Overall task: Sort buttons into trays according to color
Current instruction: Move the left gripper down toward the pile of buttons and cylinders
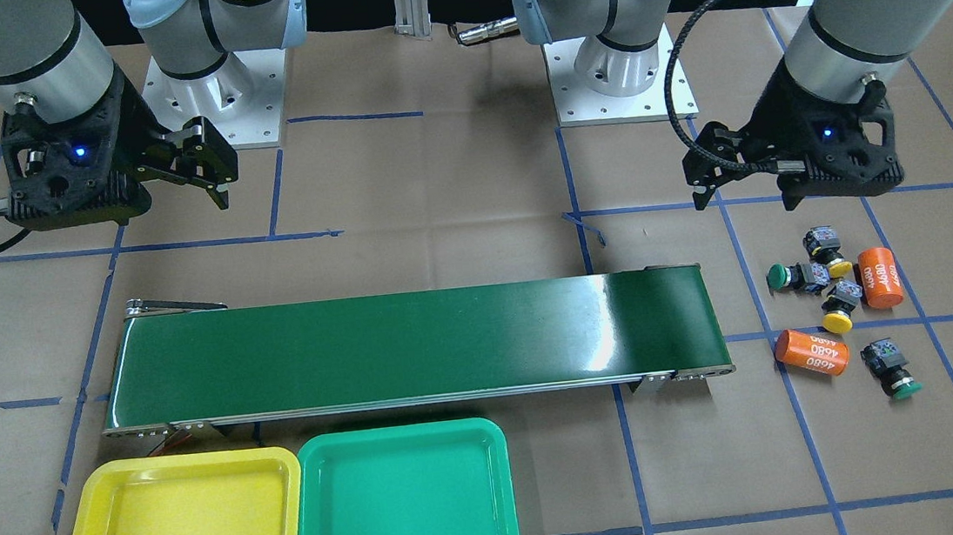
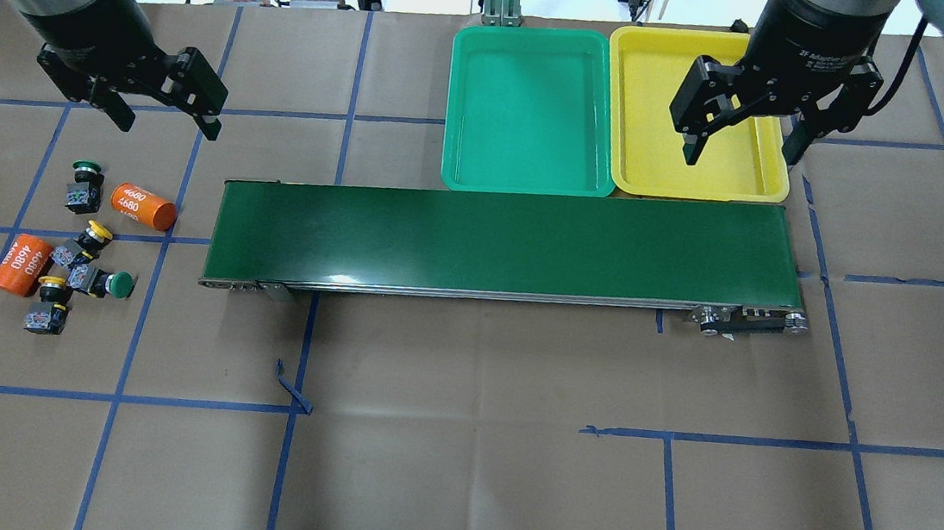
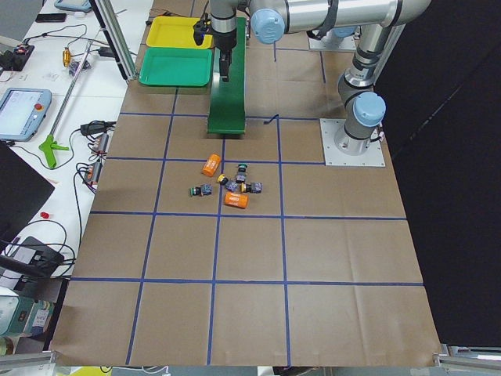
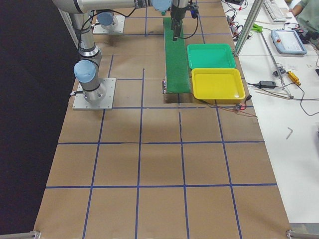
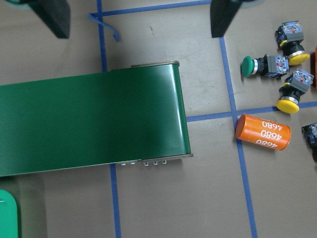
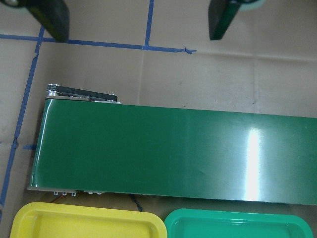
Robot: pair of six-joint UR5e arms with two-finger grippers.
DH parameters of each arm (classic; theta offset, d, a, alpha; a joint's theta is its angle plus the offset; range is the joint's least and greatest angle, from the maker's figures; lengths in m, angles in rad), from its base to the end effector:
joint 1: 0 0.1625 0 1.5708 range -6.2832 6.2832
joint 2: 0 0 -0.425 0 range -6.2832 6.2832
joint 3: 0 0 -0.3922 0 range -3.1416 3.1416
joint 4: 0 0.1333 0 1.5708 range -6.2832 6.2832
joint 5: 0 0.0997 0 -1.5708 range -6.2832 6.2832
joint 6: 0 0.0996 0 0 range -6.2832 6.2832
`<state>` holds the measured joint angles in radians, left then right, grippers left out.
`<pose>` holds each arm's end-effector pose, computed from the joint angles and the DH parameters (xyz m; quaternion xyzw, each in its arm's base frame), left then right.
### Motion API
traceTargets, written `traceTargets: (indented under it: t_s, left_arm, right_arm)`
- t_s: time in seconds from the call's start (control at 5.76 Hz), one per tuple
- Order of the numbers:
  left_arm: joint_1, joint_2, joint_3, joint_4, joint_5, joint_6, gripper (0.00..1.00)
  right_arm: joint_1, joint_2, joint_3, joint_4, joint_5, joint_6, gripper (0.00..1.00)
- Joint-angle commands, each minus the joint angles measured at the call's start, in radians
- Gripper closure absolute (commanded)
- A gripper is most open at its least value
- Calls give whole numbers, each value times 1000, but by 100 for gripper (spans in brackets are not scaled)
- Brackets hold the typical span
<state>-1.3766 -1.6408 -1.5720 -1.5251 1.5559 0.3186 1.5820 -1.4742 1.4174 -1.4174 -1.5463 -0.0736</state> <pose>-0.0323 -0.5343 0.4565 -0.0621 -0.9980 -0.0105 0.0104 0.1416 -0.5206 0.4991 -0.0417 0.9979 0.0479 0.0137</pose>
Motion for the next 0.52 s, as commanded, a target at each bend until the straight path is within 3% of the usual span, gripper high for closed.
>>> traceTargets:
  t_s: [0.0,0.35]
  left_arm:
    - [88,-68,-38,63,3,284,2]
    - [165,-149,-68,138,1,732,2]
  right_arm:
    - [1,0,0,0,0,0,0]
    - [0,0,0,0,0,0,0]
